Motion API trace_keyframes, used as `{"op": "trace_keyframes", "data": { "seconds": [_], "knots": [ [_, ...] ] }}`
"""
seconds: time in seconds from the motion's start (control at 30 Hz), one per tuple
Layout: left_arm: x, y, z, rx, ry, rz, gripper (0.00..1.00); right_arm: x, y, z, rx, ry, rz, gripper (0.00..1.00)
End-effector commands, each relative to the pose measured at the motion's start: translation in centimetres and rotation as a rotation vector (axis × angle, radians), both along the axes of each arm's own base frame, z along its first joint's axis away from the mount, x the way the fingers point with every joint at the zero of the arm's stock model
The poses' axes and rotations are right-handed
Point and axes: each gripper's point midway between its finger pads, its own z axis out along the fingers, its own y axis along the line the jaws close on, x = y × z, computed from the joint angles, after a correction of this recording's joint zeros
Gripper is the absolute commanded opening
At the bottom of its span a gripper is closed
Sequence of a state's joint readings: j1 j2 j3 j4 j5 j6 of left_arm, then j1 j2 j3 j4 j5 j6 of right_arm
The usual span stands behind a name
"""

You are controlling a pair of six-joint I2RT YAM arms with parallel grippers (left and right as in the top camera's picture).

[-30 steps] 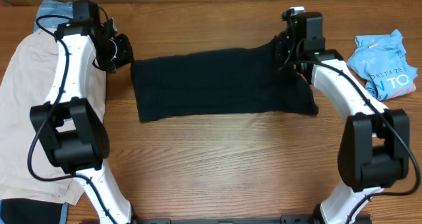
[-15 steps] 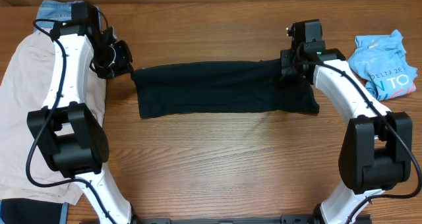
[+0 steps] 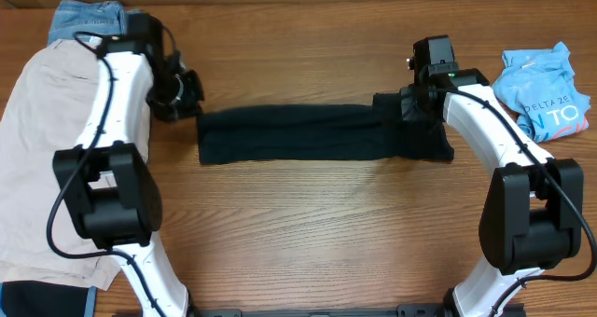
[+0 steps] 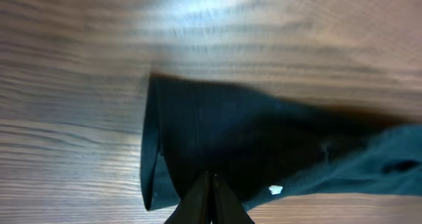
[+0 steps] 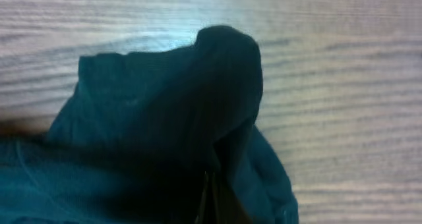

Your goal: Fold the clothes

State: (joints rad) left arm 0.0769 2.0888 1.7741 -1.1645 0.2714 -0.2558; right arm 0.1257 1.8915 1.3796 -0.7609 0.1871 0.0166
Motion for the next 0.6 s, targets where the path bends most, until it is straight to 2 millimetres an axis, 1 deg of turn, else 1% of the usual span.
{"op": "trace_keyframes", "data": {
  "seconds": [0.0, 0.17, 0.33, 0.43, 0.53, 0.57],
  "knots": [
    [-1.4, -0.5, -1.4, 0.078, 0.028, -0.052, 0.04, 0.0, -0.7, 2.1, 0.002, -0.037, -0.087, 0.04],
    [-2.1, -1.2, -3.6, 0.078, 0.041, -0.064, 0.04, -1.1, -0.6, 1.8, 0.006, 0.004, -0.106, 0.04],
    [-2.6, -0.9, -5.2, 0.096, 0.046, -0.062, 0.04, -1.5, -0.5, 1.6, 0.017, 0.022, -0.114, 0.04],
    [-2.7, 0.7, -5.7, 0.184, 0.052, -0.056, 0.04, -1.6, -0.5, 1.6, 0.016, 0.024, -0.114, 0.04],
    [-2.3, 3.4, -5.7, 0.330, 0.038, -0.035, 0.04, -1.6, -0.6, 1.6, 0.015, 0.025, -0.115, 0.04],
    [-1.8, 4.6, -5.6, 0.376, 0.025, 0.004, 0.04, -1.6, -0.7, 1.6, 0.016, 0.026, -0.117, 0.04]
  ]
}}
